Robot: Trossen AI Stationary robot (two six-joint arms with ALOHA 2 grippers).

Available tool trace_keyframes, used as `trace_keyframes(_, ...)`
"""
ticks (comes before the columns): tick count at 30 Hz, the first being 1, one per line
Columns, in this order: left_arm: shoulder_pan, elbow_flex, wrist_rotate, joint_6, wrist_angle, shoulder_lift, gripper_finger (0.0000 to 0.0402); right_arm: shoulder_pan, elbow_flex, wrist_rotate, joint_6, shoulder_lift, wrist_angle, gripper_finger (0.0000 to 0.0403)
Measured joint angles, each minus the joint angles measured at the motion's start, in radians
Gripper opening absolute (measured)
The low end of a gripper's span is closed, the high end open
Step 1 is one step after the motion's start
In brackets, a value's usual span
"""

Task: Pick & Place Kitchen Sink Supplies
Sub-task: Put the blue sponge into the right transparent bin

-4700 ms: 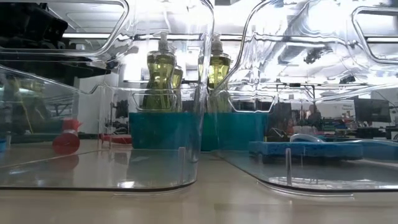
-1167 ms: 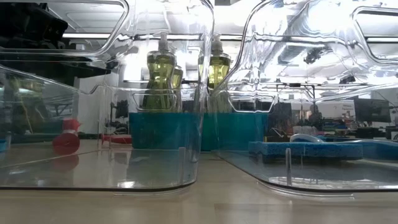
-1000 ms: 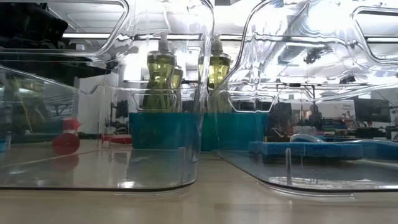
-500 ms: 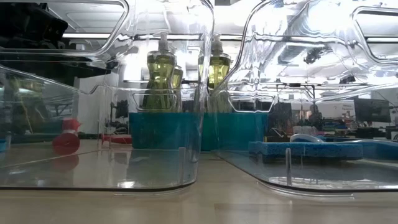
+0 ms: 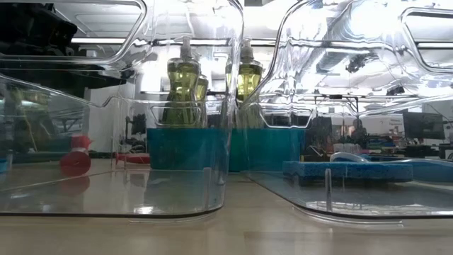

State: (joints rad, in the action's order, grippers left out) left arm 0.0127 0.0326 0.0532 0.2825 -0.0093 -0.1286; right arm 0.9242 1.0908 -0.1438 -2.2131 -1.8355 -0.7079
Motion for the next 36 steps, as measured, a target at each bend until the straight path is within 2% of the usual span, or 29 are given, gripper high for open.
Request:
trace_keyframes(6, 0.000, 0.000, 0.000, 0.000, 0.000, 0.000, 0.0344, 0.008, 0.002, 0.018, 0.013, 0.082, -0.045, 0.0223)
trace_keyframes(16, 0.000, 0.000, 0.000, 0.000, 0.000, 0.000, 0.0344, 0.006, 0.004, 0.177, 0.107, 0.266, -0.116, 0.0223)
trace_keyframes(28, 0.000, 0.000, 0.000, 0.000, 0.000, 0.000, 0.0344, -0.095, 0.006, 0.434, 0.407, 0.477, -0.140, 0.0223)
trace_keyframes(36, 0.000, 0.000, 0.000, 0.000, 0.000, 0.000, 0.0344, -0.260, 0.006, 0.439, 0.666, 0.539, -0.134, 0.0224)
